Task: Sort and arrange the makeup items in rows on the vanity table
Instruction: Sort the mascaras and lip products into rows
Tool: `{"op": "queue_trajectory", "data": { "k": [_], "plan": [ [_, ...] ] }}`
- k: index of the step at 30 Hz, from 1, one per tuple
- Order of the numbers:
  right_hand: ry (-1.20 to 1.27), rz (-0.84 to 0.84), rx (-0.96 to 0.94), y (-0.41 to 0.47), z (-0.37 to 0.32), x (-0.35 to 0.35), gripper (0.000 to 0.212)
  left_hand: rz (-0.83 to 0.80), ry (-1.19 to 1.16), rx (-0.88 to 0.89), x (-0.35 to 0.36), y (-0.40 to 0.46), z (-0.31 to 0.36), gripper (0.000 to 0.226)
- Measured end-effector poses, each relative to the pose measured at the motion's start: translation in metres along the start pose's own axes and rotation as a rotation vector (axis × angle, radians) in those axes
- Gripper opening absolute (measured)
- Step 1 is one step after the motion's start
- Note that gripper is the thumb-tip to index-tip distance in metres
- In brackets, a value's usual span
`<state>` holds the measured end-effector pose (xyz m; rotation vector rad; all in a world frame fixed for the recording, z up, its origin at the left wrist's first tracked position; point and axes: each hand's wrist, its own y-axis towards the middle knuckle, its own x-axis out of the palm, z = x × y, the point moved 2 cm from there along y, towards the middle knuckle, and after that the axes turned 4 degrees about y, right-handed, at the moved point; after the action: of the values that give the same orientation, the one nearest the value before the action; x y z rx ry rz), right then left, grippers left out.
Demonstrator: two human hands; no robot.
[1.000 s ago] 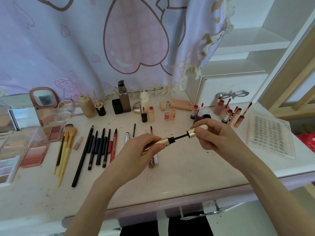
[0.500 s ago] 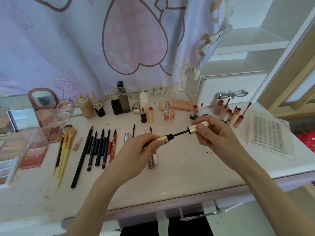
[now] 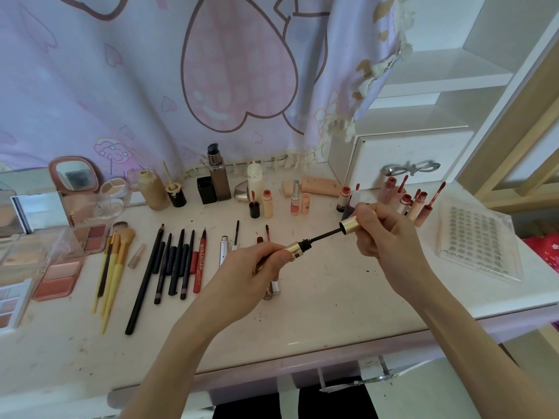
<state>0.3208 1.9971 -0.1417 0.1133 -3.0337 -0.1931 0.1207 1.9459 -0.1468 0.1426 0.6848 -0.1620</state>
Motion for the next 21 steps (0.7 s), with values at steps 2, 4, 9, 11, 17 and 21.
{"op": "queue_trajectory", "data": {
  "k": [2,4,9,11,17,21],
  "plan": [
    [-0.012,0.057,0.03,0.001,0.001,0.001,0.036,-0.005,-0.001,-0.015,0.001,0.0,0.0,0.015],
    [-0.007,0.089,0.043,0.001,0.002,0.001,0.034,-0.003,-0.003,-0.023,0.002,0.0,-0.001,0.015],
    [0.012,0.095,0.044,0.001,0.003,0.0,0.031,0.018,0.017,-0.029,0.002,0.002,-0.001,0.016],
    [0.063,0.128,0.045,0.003,0.003,-0.005,0.034,0.023,0.041,-0.044,-0.001,0.001,-0.004,0.015],
    [0.089,0.159,0.033,0.003,0.003,-0.012,0.031,0.102,-0.026,-0.108,-0.013,0.003,-0.009,0.012],
    [0.265,0.166,0.198,-0.003,0.014,-0.009,0.018,0.15,-0.163,-0.213,-0.011,0.005,-0.009,0.013]
  ]
}}
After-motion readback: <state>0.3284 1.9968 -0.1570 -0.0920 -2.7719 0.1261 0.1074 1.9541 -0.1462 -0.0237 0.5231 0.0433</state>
